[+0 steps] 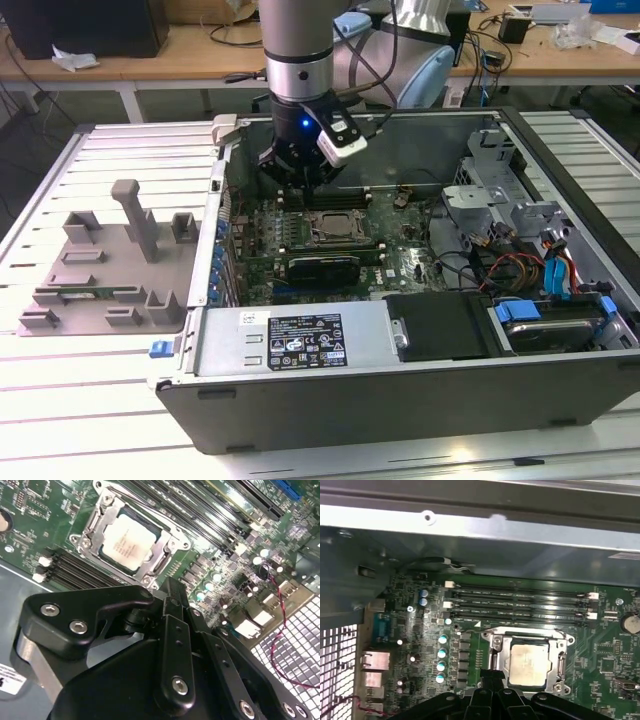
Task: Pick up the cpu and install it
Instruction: 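Install the first cpu locking lever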
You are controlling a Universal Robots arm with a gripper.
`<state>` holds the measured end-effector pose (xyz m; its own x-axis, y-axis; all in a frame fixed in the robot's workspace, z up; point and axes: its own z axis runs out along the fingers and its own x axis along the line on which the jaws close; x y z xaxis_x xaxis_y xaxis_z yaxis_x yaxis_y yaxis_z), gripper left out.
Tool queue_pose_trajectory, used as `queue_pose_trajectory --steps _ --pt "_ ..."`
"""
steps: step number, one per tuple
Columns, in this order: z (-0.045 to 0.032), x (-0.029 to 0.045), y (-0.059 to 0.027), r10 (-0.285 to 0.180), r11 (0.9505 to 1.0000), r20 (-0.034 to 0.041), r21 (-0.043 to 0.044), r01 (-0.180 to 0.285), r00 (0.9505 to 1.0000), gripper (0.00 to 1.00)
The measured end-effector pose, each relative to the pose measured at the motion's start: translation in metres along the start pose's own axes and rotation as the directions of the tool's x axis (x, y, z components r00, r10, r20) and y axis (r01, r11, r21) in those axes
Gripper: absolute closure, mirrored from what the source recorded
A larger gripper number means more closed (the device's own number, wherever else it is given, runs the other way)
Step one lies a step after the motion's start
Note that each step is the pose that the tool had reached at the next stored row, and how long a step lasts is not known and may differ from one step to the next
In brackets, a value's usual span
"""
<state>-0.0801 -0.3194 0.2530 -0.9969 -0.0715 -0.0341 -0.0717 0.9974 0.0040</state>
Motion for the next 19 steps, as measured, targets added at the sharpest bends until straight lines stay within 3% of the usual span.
queue_pose_trajectory --steps 10,19 --pt "-0.0005 0.0151 0.0011 0.0 1.0 0.0 0.0 0.0 1.0 0.89" --pt "-0.0007 0.0213 0.0015 0.0 1.0 0.0 0.0 0.0 1.0 0.89"
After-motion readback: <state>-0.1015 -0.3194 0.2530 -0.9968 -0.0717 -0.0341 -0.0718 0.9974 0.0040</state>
